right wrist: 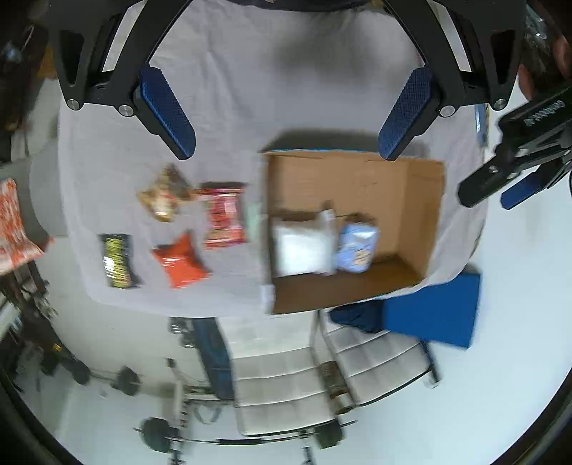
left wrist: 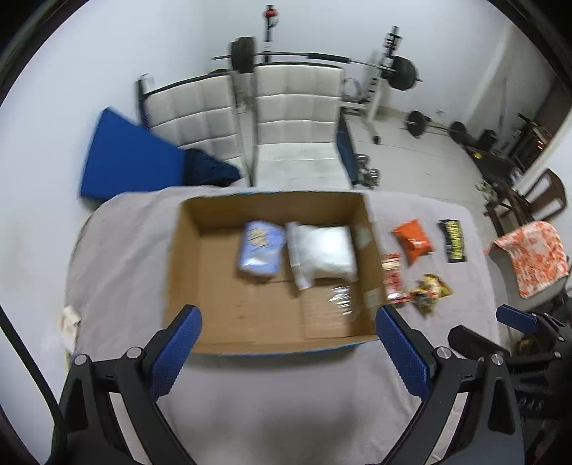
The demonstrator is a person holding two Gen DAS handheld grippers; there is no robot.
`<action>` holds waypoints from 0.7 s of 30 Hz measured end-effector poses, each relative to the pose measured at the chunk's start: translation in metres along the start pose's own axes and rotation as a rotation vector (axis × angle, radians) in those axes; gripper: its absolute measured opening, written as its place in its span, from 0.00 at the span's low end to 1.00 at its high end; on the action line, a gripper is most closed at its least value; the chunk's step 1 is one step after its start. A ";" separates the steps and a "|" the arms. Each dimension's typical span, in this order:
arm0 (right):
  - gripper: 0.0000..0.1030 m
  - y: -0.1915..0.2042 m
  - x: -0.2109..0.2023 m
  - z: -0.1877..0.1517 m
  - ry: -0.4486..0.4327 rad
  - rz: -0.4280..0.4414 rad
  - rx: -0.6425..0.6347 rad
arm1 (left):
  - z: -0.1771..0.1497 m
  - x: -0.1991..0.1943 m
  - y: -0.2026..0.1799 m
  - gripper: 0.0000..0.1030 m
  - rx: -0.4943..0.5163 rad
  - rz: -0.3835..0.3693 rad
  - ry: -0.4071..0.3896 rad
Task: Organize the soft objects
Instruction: 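Grasp the orange pouch with the left tool while the right tool grasps the black shoe-wipes pack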
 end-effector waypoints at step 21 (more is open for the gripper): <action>1.00 -0.319 0.143 0.102 0.142 -0.188 0.246 | 0.068 0.288 -0.228 0.88 -0.081 -0.170 0.472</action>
Point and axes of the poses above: each gripper's, at about its wrist camera, not at the fingertips, and x roughly the way its jaws point, y to its left, z to its top, the point moved 2 cm from there along x, roughly the way its jaws point, and after that the axes turned 7 degrees about -y, right-handed, at the moved point
